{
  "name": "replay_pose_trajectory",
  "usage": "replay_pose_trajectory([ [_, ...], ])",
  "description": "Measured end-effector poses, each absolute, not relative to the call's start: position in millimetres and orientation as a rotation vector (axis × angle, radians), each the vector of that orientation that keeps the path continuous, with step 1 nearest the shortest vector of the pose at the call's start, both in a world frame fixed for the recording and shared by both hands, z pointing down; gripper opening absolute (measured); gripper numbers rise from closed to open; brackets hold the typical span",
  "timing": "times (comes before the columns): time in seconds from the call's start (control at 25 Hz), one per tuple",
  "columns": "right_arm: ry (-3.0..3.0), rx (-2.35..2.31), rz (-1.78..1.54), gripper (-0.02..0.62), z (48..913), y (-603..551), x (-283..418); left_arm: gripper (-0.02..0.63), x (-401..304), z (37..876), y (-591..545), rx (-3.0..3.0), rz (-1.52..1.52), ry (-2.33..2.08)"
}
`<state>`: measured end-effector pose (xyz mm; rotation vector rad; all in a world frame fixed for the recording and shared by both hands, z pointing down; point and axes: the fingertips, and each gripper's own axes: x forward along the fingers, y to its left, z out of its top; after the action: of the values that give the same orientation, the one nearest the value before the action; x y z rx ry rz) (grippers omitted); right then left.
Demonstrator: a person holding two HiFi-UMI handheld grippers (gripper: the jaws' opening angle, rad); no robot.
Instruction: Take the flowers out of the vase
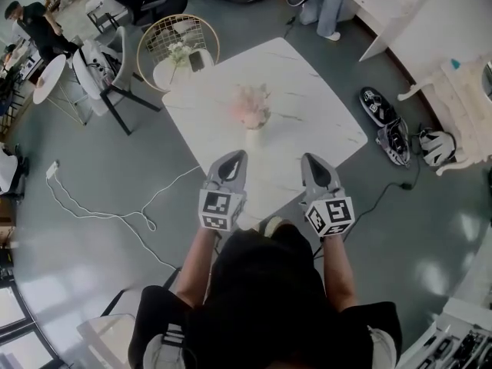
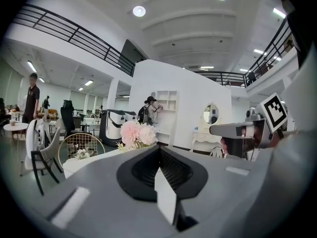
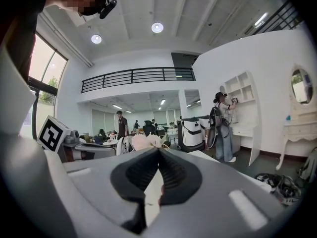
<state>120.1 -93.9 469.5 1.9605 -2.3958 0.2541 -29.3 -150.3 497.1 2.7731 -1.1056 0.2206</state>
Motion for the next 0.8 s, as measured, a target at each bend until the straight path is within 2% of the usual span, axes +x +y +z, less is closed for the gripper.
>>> replay_pose_trajectory([
  [0.68,-2.444,1.860,0.282,0.003,479,-154,154,0.012,-2,524,-187,2.662,0.270,-1.157],
  [0.72,-2.445,1.853,0.285,0.003,481,-156,155,0.075,-1,526,-190,2.655,0.269,-1.154],
  [0.8,-2.448,1.838,0.292,0.003,484,-161,156,0.119,0,530,-194,2.634,0.270,-1.160],
])
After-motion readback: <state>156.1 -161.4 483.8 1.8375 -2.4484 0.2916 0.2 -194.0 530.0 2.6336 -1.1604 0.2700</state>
